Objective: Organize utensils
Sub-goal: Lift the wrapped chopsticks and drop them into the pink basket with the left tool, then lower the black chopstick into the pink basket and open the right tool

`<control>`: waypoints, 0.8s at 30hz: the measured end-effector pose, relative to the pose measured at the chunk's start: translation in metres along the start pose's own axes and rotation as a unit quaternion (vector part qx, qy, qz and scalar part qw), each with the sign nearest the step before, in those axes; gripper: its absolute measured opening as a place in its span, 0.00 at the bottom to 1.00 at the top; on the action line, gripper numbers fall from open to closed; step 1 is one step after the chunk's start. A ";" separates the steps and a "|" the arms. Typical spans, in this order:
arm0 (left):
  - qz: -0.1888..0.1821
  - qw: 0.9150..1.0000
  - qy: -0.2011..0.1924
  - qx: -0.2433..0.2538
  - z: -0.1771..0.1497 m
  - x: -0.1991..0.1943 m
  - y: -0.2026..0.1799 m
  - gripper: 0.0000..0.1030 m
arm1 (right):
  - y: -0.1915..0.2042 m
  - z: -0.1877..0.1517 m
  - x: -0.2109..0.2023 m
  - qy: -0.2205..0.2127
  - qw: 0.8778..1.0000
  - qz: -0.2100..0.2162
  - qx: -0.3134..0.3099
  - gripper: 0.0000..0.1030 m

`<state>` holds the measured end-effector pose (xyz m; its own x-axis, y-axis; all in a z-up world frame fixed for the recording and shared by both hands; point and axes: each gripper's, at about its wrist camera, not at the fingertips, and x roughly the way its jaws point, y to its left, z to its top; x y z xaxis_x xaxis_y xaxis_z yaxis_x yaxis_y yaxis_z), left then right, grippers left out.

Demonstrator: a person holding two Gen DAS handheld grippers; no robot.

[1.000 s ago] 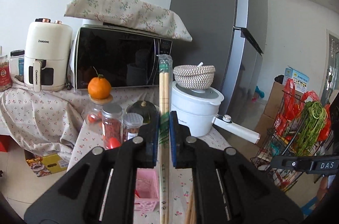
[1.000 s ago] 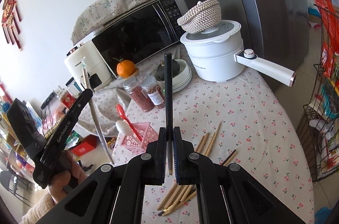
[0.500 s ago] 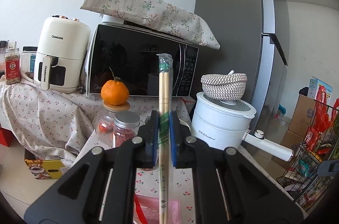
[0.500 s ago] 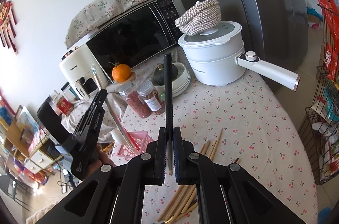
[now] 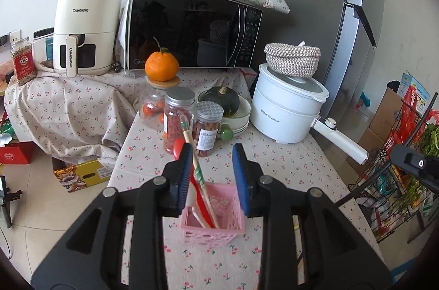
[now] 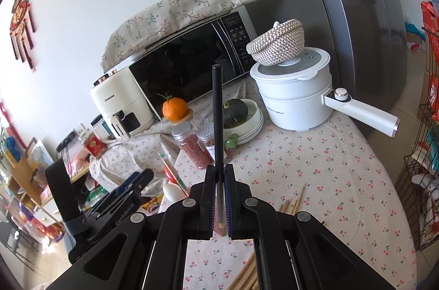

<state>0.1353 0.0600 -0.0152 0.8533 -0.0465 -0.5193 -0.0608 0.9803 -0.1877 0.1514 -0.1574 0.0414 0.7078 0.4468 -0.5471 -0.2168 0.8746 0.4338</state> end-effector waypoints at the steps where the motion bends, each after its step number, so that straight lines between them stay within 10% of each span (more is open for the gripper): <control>1: 0.004 1.000 0.018 -0.009 -0.002 -0.004 0.005 0.33 | 0.003 0.002 -0.001 -0.006 1.000 0.005 0.002 0.06; 11: 0.007 0.984 0.166 -0.070 -0.045 -0.002 0.050 0.47 | 0.035 0.004 0.029 -0.032 0.999 0.015 -0.002 0.05; 24: -0.006 0.980 0.192 -0.057 -0.044 0.012 0.054 0.47 | 0.039 -0.013 0.117 -0.006 1.000 -0.029 0.003 0.06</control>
<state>0.1195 0.1038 -0.0679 0.5977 -0.1480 -0.7879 -0.1286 0.9524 -0.2764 0.2170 -0.0683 -0.0147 0.7271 0.3926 -0.5631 -0.1702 0.8978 0.4062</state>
